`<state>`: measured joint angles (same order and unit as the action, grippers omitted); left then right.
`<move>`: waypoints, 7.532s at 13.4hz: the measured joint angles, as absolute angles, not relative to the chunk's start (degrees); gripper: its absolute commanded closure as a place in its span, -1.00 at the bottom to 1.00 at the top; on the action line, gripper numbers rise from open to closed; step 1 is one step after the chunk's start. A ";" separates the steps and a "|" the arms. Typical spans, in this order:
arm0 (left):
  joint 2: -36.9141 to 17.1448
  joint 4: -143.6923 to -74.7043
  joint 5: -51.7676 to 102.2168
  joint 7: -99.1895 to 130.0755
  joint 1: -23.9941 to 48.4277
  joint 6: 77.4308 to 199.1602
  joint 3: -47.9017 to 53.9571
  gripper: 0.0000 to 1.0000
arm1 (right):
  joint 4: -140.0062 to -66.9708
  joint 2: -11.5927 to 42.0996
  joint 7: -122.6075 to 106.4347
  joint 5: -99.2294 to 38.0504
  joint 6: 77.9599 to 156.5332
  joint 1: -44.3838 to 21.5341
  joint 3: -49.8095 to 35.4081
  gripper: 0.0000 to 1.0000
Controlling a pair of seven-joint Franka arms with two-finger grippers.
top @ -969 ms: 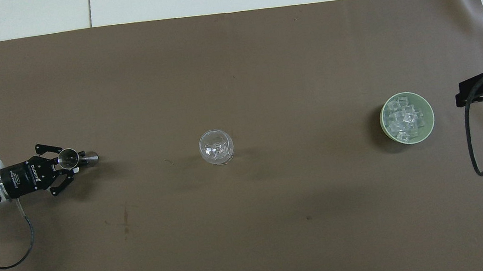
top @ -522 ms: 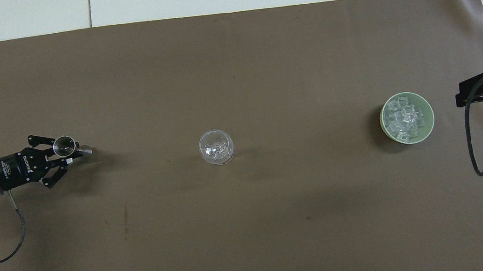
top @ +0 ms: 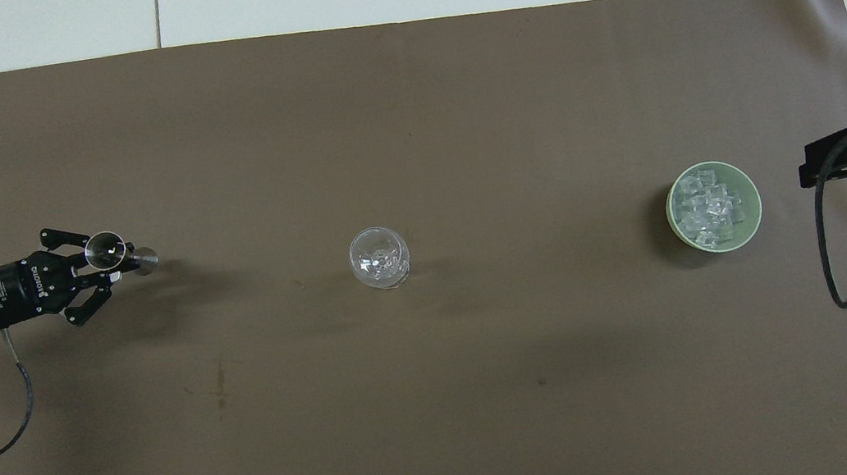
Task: Pour wine and add ice with both arms
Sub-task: 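Close the left gripper on the silver cup and lift it, then carry the silver cup with the left gripper over the clear glass, then tilt the silver cup over the clear glass with the left gripper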
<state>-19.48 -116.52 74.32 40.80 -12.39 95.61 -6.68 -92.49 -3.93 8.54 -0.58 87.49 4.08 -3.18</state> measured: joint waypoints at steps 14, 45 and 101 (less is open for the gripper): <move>-8.74 -116.66 74.31 53.21 -0.82 96.93 -6.40 1.00 | -92.49 -3.93 8.54 -0.58 87.49 4.08 -3.18 -1.00; -2.92 -117.54 47.32 74.60 25.24 130.49 -6.14 1.00 | -92.49 -3.93 8.54 -0.58 87.49 4.08 -3.18 -1.00; -0.35 -109.76 -3.09 84.29 35.75 135.22 -6.02 1.00 | -92.50 -3.93 8.54 -0.58 87.49 4.08 -3.18 -1.00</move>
